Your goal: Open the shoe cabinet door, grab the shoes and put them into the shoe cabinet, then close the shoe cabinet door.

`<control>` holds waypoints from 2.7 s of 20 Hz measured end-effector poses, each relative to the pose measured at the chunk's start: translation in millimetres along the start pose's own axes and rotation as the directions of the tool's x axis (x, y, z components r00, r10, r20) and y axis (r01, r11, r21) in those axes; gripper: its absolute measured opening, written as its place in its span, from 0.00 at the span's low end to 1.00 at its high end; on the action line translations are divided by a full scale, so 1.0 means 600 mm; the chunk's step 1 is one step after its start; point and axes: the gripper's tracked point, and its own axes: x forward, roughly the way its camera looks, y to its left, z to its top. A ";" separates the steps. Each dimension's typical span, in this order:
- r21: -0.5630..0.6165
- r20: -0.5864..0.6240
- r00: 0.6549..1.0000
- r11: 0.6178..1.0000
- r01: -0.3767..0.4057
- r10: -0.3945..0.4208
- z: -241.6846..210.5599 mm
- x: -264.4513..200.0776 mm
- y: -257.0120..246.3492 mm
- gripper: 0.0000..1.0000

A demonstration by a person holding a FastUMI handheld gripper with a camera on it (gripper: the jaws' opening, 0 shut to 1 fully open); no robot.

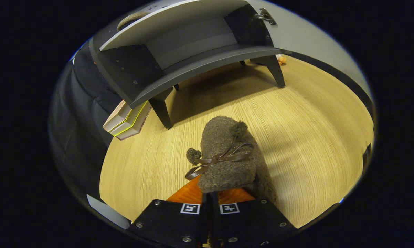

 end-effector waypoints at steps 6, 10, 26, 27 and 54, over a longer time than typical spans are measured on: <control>-0.067 0.081 0.997 0.998 0.016 -0.011 0.031 -0.043 0.011 0.06; -0.074 0.096 0.995 0.997 0.003 0.004 0.051 -0.085 0.022 0.06; -0.192 0.296 0.953 0.981 -0.013 0.071 0.262 -0.268 0.096 0.05; -0.193 0.314 0.947 0.981 -0.013 0.075 0.284 -0.276 0.100 0.06; -0.327 0.367 0.928 0.943 0.057 0.071 0.725 -0.186 0.146 0.06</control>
